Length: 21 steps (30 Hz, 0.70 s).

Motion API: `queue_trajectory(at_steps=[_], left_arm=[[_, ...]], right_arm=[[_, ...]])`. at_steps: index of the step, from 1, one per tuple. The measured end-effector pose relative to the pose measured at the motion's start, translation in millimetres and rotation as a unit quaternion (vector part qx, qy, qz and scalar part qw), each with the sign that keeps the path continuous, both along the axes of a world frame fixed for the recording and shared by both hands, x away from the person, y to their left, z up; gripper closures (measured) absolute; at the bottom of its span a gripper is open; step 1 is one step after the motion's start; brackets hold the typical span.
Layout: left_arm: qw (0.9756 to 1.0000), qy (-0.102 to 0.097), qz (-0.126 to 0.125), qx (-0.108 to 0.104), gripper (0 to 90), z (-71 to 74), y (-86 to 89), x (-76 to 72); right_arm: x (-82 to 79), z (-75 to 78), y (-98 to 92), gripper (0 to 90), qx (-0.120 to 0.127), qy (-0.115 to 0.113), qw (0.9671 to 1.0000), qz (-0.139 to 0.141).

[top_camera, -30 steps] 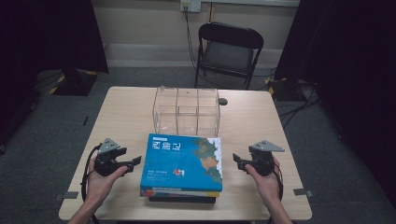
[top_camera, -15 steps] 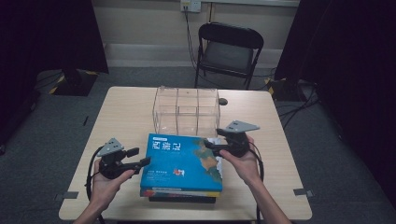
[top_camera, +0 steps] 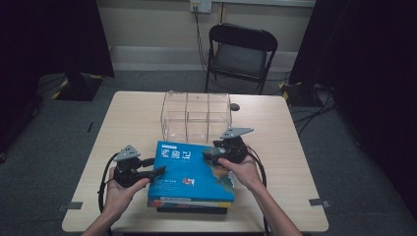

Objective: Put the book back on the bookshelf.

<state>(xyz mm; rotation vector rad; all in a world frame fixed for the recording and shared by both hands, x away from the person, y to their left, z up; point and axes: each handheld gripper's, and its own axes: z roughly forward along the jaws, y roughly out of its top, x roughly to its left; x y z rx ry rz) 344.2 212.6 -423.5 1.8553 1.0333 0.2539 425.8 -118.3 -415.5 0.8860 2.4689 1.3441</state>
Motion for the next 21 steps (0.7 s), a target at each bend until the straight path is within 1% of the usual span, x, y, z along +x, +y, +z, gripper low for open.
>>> queue_trajectory(at_steps=[2, 4, 5, 7, 13, 15, 16, 19, 21], left_arm=[[1.0, 0.003, 0.0, 0.0, 42.1, 0.3, -0.6, 1.0], [1.0, 0.006, -0.006, 0.001, 42.1, 0.6, -0.7, 3.2], [0.9999, 0.007, -0.01, 0.001, 42.3, 0.6, -0.5, 5.0], [0.9999, 0.007, -0.014, 0.001, 42.3, 0.6, -2.6, 7.8], [0.9994, 0.013, -0.031, 0.007, 42.6, 2.2, -10.1, 19.4], [0.9992, 0.014, -0.037, 0.006, 42.9, 2.2, -12.6, 23.8], [0.999, 0.015, -0.042, 0.011, 43.0, 3.2, -14.4, 26.1], [0.9978, 0.025, -0.058, 0.022, 43.1, 6.6, -20.0, 34.3], [0.9968, 0.027, -0.07, 0.03, 43.2, 8.2, -23.1, 39.3]], right_arm=[[-1.5, 0.6, -0.2, 33.5, -0.004, -0.001, 1.0, -0.002], [-2.2, 1.0, -0.6, 33.6, -0.007, -0.002, 1.0, -0.002], [-4.2, 2.2, -3.0, 33.9, -0.011, 0.003, 0.9999, -0.002], [-5.8, 2.3, -5.1, 34.1, -0.012, 0.004, 0.9999, -0.001], [-19.0, 3.1, -19.3, 35.8, -0.013, 0.011, 0.9998, 0.002], [-23.7, 3.0, -23.2, 36.3, -0.011, 0.012, 0.9999, 0.001], [-26.1, 3.0, -25.4, 36.5, -0.011, 0.013, 0.9999, 0.001], [-33.8, 2.7, -32.1, 37.1, -0.008, 0.016, 0.9998, 0.002], [-45.7, 1.8, -37.0, 37.1, -0.004, 0.015, 0.9998, -0.009]])
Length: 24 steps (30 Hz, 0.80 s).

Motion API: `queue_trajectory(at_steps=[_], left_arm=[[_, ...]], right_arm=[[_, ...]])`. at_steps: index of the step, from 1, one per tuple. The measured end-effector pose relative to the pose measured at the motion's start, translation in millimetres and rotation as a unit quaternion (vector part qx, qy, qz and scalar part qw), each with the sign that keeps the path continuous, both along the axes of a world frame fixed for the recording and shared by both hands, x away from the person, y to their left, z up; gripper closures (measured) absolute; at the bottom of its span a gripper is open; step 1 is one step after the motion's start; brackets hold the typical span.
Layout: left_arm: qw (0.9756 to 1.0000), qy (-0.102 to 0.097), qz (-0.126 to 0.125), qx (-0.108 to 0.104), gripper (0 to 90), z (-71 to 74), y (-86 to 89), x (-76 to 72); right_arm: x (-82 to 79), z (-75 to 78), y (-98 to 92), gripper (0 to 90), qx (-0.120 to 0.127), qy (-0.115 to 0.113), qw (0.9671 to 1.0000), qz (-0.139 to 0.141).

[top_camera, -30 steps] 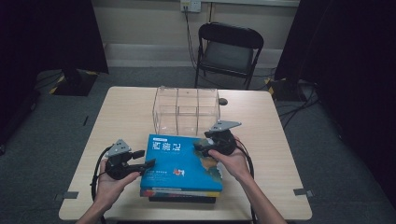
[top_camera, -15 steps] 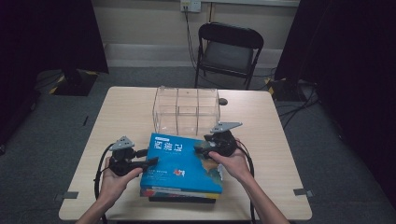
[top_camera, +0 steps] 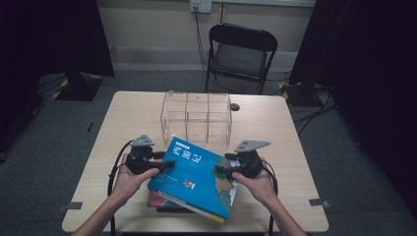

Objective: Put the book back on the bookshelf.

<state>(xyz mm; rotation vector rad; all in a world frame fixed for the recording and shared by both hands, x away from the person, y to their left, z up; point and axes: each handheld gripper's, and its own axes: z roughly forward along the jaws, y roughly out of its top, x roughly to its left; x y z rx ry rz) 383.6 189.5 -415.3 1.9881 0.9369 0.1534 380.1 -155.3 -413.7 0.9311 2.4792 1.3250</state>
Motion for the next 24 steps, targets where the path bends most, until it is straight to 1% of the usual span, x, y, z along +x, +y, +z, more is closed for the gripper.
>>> queue_trajectory(at_steps=[1, 2, 3, 4, 6, 7, 9, 11, 12, 13, 14, 16, 20, 21, 22, 24], left_arm=[[1.0, 0.001, -0.004, -0.003, 43.2, -0.4, -1.7, 2.8], [0.9999, 0.003, -0.008, -0.006, 43.3, -0.9, -3.2, 5.6], [0.9999, 0.002, -0.014, -0.006, 43.3, -0.9, -4.7, 8.2], [0.9999, 0.003, -0.015, -0.007, 43.6, -0.9, -7.3, 10.8], [0.9999, 0.0, -0.017, -0.002, 43.6, -0.3, -11.2, 13.3], [0.9997, 0.002, -0.023, 0.001, 43.7, 0.9, -14.1, 15.9], [0.9997, 0.002, -0.023, -0.001, 43.7, 0.7, -13.7, 16.6], [0.9997, 0.001, -0.023, -0.011, 43.7, -2.1, -10.4, 15.4], [0.9996, 0.0, -0.019, -0.02, 44.3, -4.0, -8.5, 13.2], [0.9995, -0.002, -0.012, -0.029, 44.3, -6.1, -6.7, 10.6], [0.9993, 0.0, -0.008, -0.036, 44.8, -7.2, -4.9, 8.4], [0.9992, 0.013, -0.013, -0.036, 44.8, -6.3, 0.3, 4.7], [0.999, 0.004, -0.015, -0.041, 41.9, -8.2, 9.2, -13.2], [0.999, 0.003, -0.02, -0.04, 40.7, -8.4, 13.3, -20.6], [0.9989, 0.001, -0.021, -0.043, 39.3, -8.5, 14.9, -23.8], [0.9987, 0.001, -0.029, -0.043, 39.3, -8.4, 21.3, -30.9]], right_arm=[[0.0, 0.0, 0.0, 37.1, 0.0, 0.0, 1.0, 0.0], [-7.1, -0.3, -4.2, 37.2, 0.003, 0.003, 1.0, 0.0], [-7.1, -0.3, -4.2, 37.2, 0.003, 0.003, 1.0, 0.0], [-14.9, -0.7, -8.6, 37.5, 0.006, 0.004, 1.0, 0.0], [-17.5, -0.7, -9.8, 37.6, 0.005, 0.004, 1.0, 0.0], [-22.9, 0.0, -11.3, 37.6, 0.002, 0.0, 1.0, -0.001], [-24.6, 0.7, -11.3, 37.6, -0.001, -0.002, 1.0, -0.001], [-24.6, 1.0, -11.2, 37.8, -0.002, -0.004, 1.0, 0.001], [-22.5, 1.0, -11.4, 38.5, 0.001, 0.001, 1.0, 0.004], [-22.5, 1.0, -11.4, 38.5, 0.001, 0.001, 1.0, 0.004], [-20.8, 0.6, -10.4, 39.6, 0.004, 0.003, 1.0, 0.003], [-19.4, 0.6, -9.4, 40.0, 0.006, 0.006, 1.0, 0.002], [-14.6, 2.1, -3.4, 42.1, 0.002, 0.006, 1.0, 0.004], [-13.4, 2.6, -2.4, 42.8, 0.0, 0.007, 1.0, 0.005], [-10.8, 2.9, -1.1, 44.2, 0.0, 0.009, 0.9999, 0.007], [-7.7, 3.0, 0.5, 45.7, 0.002, 0.013, 0.9999, 0.009]])
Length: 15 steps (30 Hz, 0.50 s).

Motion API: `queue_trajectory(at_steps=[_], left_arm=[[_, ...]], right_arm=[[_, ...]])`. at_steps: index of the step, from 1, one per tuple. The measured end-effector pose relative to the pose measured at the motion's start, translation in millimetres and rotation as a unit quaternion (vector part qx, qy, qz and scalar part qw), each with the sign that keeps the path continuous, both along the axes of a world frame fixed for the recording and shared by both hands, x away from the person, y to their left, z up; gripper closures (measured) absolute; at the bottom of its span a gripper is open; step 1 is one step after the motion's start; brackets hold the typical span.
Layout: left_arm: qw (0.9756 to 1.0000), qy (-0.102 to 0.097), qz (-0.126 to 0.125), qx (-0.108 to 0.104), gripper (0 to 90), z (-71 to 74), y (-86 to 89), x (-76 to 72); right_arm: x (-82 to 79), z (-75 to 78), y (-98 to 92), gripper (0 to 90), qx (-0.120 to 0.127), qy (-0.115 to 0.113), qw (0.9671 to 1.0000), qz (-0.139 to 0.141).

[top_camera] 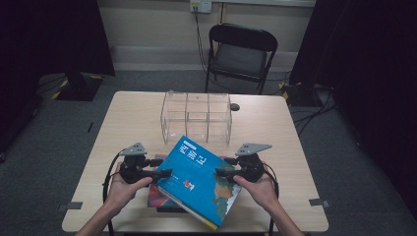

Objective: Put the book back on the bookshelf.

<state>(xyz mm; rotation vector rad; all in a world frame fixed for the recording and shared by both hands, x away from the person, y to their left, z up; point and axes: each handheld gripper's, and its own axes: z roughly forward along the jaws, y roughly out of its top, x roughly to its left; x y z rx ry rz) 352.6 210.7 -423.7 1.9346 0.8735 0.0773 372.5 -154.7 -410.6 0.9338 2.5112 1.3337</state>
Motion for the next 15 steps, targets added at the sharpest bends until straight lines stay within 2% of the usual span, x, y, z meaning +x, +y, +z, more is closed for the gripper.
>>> queue_trajectory(at_steps=[6, 8, 10, 12, 15], left_arm=[[0.9999, -0.008, -0.007, -0.012, 38.7, -2.9, 17.5, -23.2], [0.9998, -0.021, 0.004, -0.004, 38.5, -3.1, 19.5, -31.0], [0.9997, -0.021, -0.006, 0.007, 38.5, -5.7, 18.4, -34.8], [0.9995, -0.027, -0.006, 0.014, 38.5, -7.5, 17.3, -36.0], [0.9996, -0.026, -0.008, 0.007, 37.1, -8.0, 17.5, -34.3]], right_arm=[[7.3, 0.0, 6.0, 49.3, 0.005, 0.003, 1.0, 0.001], [8.5, 0.4, 6.9, 49.6, 0.004, 0.007, 1.0, -0.002], [8.2, 0.4, 7.0, 49.6, 0.003, 0.006, 1.0, -0.002], [8.4, -0.1, 6.6, 49.6, 0.006, 0.009, 0.9999, -0.003], [8.2, -0.4, 6.5, 49.6, 0.008, 0.008, 0.9999, -0.004]])
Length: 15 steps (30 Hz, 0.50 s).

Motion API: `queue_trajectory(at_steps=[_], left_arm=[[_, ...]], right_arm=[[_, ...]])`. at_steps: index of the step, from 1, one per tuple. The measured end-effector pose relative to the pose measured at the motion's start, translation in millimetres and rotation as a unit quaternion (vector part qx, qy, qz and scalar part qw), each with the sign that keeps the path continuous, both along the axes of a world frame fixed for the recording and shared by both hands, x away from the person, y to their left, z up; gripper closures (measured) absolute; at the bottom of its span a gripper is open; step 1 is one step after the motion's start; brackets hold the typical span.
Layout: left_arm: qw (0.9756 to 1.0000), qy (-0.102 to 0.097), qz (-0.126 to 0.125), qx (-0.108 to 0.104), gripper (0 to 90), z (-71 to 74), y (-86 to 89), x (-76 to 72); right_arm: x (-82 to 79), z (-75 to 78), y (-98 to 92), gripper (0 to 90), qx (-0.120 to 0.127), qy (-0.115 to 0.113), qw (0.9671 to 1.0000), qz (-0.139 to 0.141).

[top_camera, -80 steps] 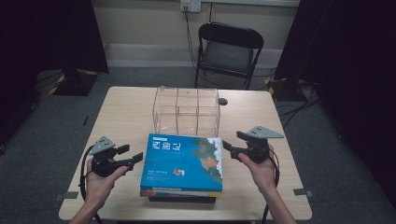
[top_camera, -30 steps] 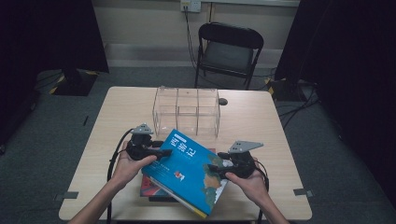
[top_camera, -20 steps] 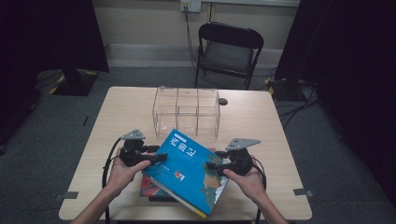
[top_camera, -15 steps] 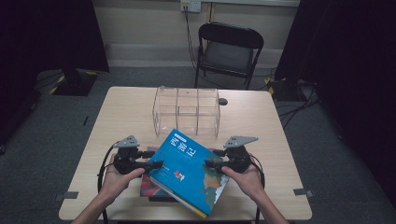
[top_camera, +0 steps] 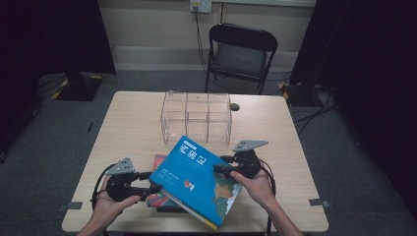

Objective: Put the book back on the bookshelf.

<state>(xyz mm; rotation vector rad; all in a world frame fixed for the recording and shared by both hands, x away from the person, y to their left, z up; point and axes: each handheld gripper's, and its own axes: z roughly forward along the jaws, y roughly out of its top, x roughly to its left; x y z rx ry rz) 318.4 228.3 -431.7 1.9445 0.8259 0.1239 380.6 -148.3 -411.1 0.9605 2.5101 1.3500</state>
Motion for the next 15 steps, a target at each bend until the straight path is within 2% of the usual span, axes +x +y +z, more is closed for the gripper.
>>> queue_trajectory(at_steps=[5, 11, 14, 15], left_arm=[[1.0, -0.004, 0.002, 0.008, 36.4, 0.0, -0.6, 0.3], [1.0, -0.003, 0.0, 0.005, 34.8, -1.4, -0.2, 1.9], [0.9998, -0.016, 0.003, 0.009, 34.6, -1.7, -0.9, 2.5], [0.9999, -0.014, 0.005, 0.006, 34.8, -2.1, -1.0, 4.1]], right_arm=[[0.0, -0.6, -0.3, 49.6, 0.002, 0.002, 1.0, -0.001], [-2.1, 0.3, 0.9, 49.6, -0.004, -0.002, 1.0, -0.007], [-3.1, 1.0, 0.3, 49.5, -0.008, -0.001, 0.9999, -0.008], [-3.6, 1.0, -0.6, 49.5, -0.008, -0.001, 0.9999, -0.007]])
